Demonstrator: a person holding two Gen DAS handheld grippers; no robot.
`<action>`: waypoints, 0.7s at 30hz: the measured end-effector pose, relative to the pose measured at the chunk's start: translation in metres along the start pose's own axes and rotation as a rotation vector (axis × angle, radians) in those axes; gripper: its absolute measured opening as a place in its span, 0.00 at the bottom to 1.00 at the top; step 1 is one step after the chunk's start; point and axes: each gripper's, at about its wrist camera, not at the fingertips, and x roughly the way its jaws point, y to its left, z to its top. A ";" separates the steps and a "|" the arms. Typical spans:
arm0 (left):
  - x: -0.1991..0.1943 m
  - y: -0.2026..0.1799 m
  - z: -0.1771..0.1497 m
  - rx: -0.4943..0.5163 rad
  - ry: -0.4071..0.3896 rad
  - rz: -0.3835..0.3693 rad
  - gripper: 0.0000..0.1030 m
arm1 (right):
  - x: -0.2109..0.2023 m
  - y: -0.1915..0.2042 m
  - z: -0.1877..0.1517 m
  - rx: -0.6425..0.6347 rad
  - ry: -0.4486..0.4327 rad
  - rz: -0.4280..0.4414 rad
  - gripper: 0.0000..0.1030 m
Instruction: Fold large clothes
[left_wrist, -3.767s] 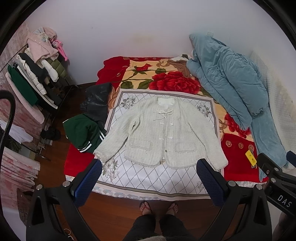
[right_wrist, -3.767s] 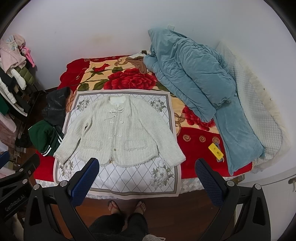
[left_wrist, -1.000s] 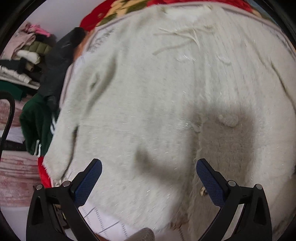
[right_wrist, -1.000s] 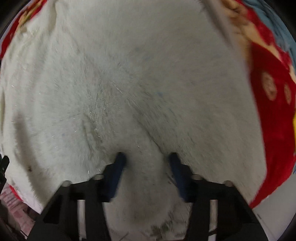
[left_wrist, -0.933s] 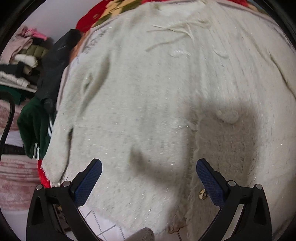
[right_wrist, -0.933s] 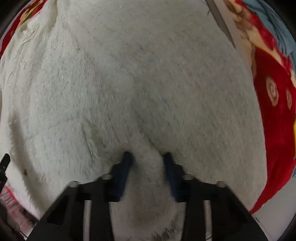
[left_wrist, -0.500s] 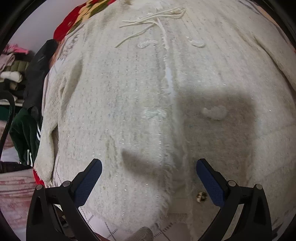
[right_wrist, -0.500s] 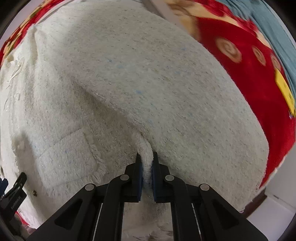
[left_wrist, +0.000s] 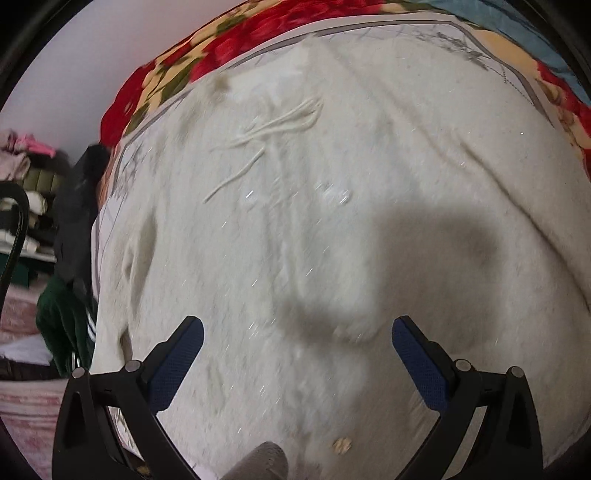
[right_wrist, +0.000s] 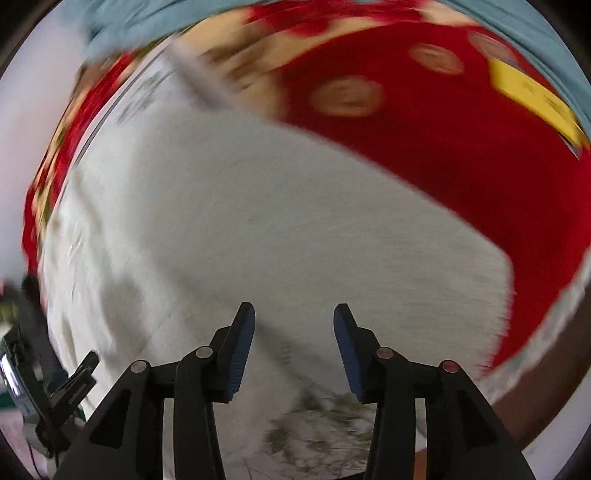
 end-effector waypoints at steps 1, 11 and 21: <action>0.004 -0.007 0.003 0.014 -0.001 -0.001 1.00 | -0.013 -0.014 0.004 0.035 -0.010 0.009 0.45; 0.049 -0.057 -0.006 0.108 0.003 -0.009 1.00 | 0.001 -0.113 0.006 0.268 -0.022 0.038 0.88; 0.057 -0.044 0.011 0.035 0.053 -0.097 1.00 | 0.015 -0.081 0.028 0.243 -0.003 0.125 0.14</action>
